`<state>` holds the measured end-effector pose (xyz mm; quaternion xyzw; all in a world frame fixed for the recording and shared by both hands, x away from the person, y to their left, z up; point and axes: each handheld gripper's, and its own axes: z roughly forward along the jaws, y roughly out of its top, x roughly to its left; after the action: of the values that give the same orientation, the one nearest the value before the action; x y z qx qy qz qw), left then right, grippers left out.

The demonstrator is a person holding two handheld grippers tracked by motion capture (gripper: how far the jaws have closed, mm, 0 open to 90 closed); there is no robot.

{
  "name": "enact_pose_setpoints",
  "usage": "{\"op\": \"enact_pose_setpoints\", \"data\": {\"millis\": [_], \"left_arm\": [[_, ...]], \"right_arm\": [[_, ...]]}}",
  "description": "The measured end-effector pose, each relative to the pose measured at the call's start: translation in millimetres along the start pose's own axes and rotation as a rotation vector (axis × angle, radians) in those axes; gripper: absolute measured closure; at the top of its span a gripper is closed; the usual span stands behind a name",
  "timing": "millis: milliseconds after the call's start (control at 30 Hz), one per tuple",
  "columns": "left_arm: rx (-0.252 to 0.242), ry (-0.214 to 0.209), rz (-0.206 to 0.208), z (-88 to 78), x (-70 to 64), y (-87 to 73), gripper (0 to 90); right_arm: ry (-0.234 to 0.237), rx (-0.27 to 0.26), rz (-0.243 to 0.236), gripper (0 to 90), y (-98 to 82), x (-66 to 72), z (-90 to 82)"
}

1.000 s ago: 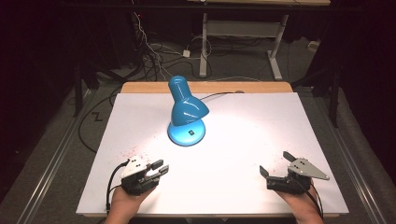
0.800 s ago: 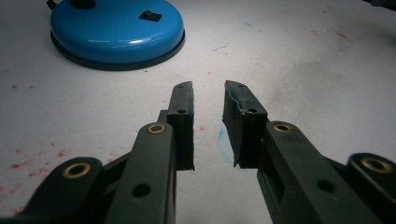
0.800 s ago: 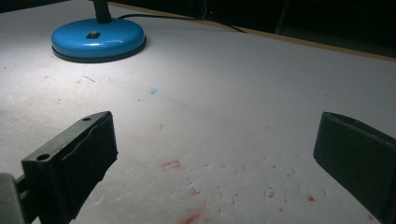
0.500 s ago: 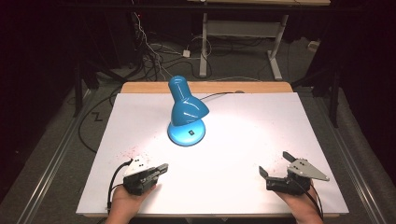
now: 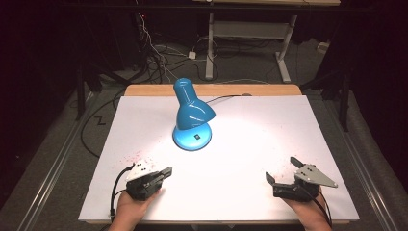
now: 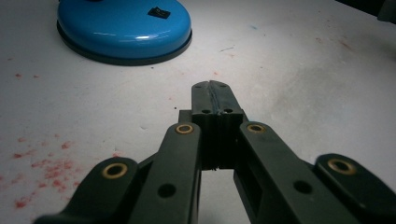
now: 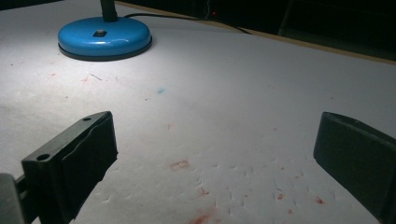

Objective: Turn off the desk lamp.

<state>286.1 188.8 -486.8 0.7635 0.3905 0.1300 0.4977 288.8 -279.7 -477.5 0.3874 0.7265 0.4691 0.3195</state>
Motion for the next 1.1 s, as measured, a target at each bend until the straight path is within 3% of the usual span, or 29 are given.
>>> {"op": "enact_pose_setpoints", "data": {"millis": [67,167,367,533,700,933,1100], "left_arm": [[-0.006,0.019,-0.010,1.1,1.3,1.8,87.7],[-0.007,0.008,-0.020,5.7,2.8,6.4,87.8],[0.029,0.029,0.026,18.3,-3.1,16.7,87.8],[0.025,0.027,0.025,26.8,-0.7,27.6,87.9],[0.007,0.019,0.028,34.4,2.5,39.4,87.9],[0.019,-0.010,0.037,40.3,5.1,51.4,88.0],[0.016,-0.026,0.004,44.0,11.4,61.5,87.9]], "right_arm": [[0.000,-0.002,-0.001,0.1,0.1,0.1,-0.2],[0.004,0.002,-0.002,0.1,-0.9,0.9,-0.3],[0.006,-0.006,-0.006,0.1,-0.5,1.0,-1.4],[0.004,0.000,-0.002,0.1,-1.0,0.1,-0.6],[0.005,0.001,-0.002,0.1,-1.0,0.7,-0.4],[0.005,-0.001,-0.005,0.1,-1.2,0.4,-1.2],[0.002,-0.005,-0.002,0.1,-0.8,0.1,-1.8]]}}
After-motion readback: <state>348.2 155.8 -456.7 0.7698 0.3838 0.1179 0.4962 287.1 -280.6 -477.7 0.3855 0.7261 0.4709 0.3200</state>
